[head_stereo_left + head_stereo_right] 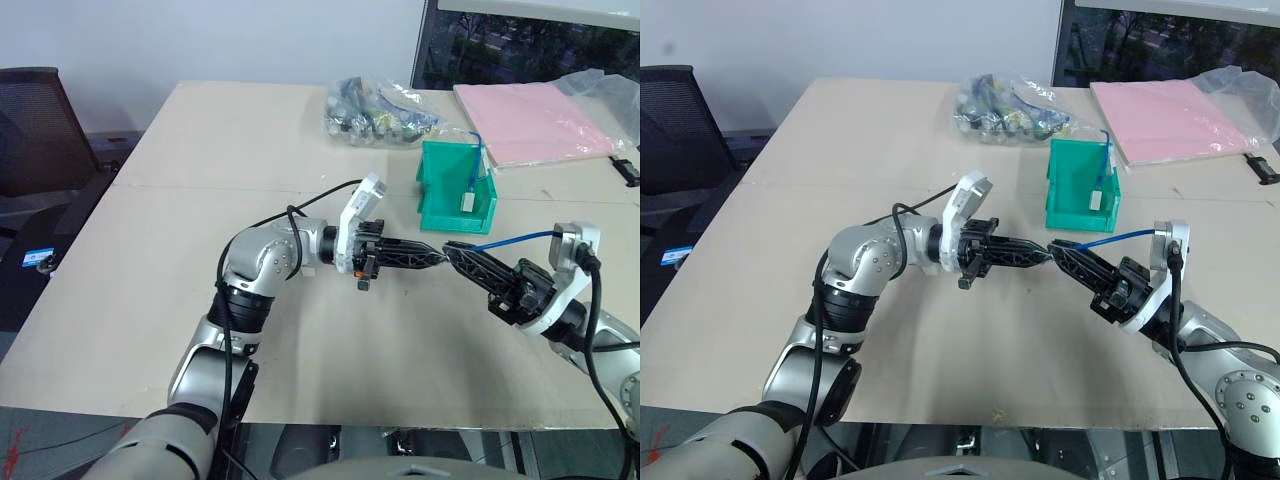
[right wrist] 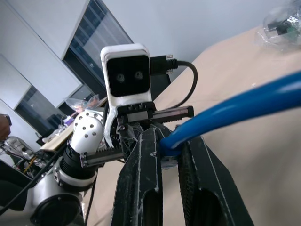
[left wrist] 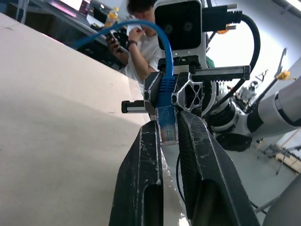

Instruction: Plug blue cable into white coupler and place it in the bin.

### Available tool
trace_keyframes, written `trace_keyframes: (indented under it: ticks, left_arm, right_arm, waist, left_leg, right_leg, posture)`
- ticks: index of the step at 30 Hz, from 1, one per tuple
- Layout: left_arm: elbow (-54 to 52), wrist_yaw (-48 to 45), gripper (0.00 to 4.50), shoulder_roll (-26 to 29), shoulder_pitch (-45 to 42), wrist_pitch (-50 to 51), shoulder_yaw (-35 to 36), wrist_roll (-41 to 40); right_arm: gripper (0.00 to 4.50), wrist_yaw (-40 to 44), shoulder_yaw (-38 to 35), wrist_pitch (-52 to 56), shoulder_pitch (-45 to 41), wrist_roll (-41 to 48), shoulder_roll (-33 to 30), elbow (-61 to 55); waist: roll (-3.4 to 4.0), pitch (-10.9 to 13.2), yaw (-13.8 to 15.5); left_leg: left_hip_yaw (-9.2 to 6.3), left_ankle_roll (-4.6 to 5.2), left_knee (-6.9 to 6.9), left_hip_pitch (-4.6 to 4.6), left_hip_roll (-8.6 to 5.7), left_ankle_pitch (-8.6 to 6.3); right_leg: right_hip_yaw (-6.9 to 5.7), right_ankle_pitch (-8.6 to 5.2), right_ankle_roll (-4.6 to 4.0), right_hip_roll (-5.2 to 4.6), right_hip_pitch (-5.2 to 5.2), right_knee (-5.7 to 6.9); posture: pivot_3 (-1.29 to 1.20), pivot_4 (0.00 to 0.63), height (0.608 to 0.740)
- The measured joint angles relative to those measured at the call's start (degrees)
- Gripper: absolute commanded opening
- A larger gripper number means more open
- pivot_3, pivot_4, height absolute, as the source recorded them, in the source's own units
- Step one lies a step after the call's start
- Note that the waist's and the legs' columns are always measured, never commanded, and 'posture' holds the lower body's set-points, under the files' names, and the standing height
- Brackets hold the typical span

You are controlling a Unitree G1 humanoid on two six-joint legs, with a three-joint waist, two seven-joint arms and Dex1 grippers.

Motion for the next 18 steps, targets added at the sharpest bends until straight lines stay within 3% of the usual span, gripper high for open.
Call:
trace_keyframes:
  ticks: [4,5,11,12,15,18]
  left_arm:
    - [-4.02,1.11,2.55,0.64,1.86,1.05,1.19,-2.46]
    - [-5.12,2.77,3.16,0.51,2.56,2.03,2.22,-3.40]
    - [-20.01,16.37,3.16,1.52,11.68,9.33,9.62,-10.92]
    - [-23.07,19.88,3.16,1.11,13.62,7.38,10.49,-9.44]
    - [-34.72,35.59,3.16,0.78,24.16,-6.30,13.14,5.32]
    - [-40.05,38.90,3.16,1.48,30.00,-8.78,15.40,7.44]
  right_arm:
    - [0.00,0.12,0.26,0.40,-1.77,1.39,0.17,1.54]
    - [0.00,0.14,0.22,0.39,-2.23,1.32,0.17,2.51]
    - [0.00,0.18,-0.99,-1.20,-3.07,-3.71,0.86,8.75]
    - [0.00,0.26,-1.07,-1.64,-3.05,-4.79,0.97,9.05]
    - [0.00,0.74,-2.61,-3.95,-2.29,-10.53,1.17,11.28]
    - [0.00,1.81,-2.53,-3.93,-3.13,-11.29,1.14,11.68]
  waist:
    - [0.00,0.00,0.03]
    - [0.00,0.00,0.04]
    - [0.01,0.00,0.00]
    - [0.01,-0.01,0.01]
    - [0.03,-0.02,0.29]
    - [0.07,-0.07,-0.06]
  left_leg:
    - [0.00,-0.05,0.00,-0.01,0.00,0.03]
    - [0.00,-0.05,0.00,-0.02,0.00,0.03]
    - [-0.01,-0.17,-0.02,-0.01,0.03,0.10]
    - [-0.01,-0.16,-0.02,0.00,0.03,0.09]
    - [0.01,-0.13,-0.02,0.01,0.01,0.07]
    - [0.07,-0.03,-0.02,0.06,0.01,0.01]
  right_leg:
    - [0.00,0.00,0.00,-0.04,0.00,-0.01]
    - [0.00,0.00,0.00,-0.07,0.00,-0.01]
    - [0.00,0.00,0.00,-0.26,0.00,-0.01]
    - [0.01,0.00,0.00,-0.27,0.00,-0.01]
    - [-0.02,0.02,-0.02,-0.32,0.02,0.02]
    - [0.03,0.03,-0.02,-0.38,0.03,-0.01]
  posture:
    - [0.00,0.150,0.740]
    - [0.00,0.150,0.740]
    - [0.00,0.150,0.740]
    - [0.00,0.150,0.740]
    - [0.00,0.150,0.740]
    - [0.00,0.150,0.740]
